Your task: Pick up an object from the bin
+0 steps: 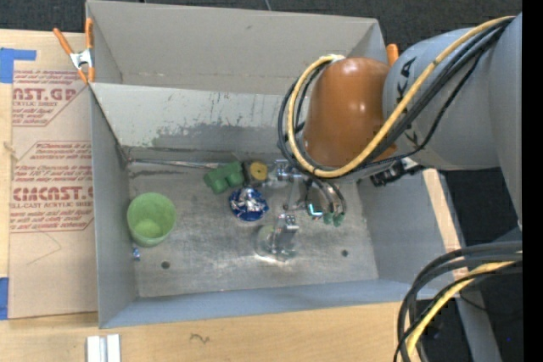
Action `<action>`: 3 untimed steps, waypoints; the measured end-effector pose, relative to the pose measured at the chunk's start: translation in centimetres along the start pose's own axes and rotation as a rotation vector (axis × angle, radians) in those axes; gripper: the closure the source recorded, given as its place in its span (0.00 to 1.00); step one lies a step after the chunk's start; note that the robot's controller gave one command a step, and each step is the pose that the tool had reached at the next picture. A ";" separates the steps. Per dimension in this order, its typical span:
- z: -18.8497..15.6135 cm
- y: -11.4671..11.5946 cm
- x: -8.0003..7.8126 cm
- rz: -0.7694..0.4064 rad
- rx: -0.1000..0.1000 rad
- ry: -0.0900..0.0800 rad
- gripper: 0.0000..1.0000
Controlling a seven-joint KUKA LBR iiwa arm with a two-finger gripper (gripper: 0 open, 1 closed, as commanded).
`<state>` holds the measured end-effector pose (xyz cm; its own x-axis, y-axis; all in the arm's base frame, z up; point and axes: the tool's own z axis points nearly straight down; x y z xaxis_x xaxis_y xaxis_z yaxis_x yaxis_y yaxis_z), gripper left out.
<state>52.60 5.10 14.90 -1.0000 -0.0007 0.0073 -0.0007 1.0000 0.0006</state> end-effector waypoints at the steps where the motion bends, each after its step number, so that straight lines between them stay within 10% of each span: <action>1: 4.1 4.6 -4.6 0.088 -0.002 -0.008 0.00; 2: 6.8 1.3 -6.9 0.232 -0.008 -0.027 0.00; 3: 6.2 1.2 -7.5 0.231 -0.011 -0.053 1.00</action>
Offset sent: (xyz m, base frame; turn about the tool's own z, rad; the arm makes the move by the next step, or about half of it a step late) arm 0.0457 0.0434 -0.0389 0.0909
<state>60.09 6.35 8.65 -0.9725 0.2286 -0.0445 0.2281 0.9735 0.0159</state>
